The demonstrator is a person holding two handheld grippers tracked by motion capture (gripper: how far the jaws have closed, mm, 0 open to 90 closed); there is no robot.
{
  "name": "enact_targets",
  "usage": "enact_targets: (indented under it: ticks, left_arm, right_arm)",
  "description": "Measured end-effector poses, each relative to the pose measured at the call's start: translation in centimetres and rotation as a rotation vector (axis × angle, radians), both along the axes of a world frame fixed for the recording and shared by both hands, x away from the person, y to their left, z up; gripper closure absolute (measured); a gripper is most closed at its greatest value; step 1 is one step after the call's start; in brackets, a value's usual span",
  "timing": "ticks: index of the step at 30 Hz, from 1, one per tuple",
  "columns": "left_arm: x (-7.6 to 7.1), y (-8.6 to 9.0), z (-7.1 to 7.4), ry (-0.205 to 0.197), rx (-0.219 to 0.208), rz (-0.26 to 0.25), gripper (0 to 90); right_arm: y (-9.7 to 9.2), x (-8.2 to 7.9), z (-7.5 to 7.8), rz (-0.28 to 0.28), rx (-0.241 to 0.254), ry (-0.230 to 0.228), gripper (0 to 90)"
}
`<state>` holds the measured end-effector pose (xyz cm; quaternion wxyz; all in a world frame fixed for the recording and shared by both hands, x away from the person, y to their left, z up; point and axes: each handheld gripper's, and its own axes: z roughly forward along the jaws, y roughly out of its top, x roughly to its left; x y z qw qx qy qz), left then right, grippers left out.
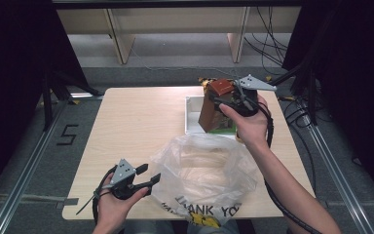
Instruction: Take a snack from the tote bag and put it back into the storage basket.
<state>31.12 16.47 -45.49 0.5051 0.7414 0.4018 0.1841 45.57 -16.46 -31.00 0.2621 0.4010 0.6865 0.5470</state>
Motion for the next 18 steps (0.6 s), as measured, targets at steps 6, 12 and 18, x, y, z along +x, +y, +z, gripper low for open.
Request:
enact_targets:
  ticks: [6, 12, 18]
  left_arm:
    - [0.0, 0.0, 0.0, 0.003, 0.000, 0.000, 40.5]
    - [0.2, 0.0, -0.2, 0.007, -0.009, -0.001, 40.5]
    - [0.2, 0.2, -0.1, 0.005, 0.000, 0.004, 40.5]
  right_arm:
    - [0.3, 1.1, -0.4, -0.009, -0.020, 0.000, 38.5]
    - [0.9, 2.0, -1.3, -0.014, -0.022, 0.030, 38.5]
    - [1.4, 2.9, -2.3, -0.018, -0.034, 0.034, 38.5]
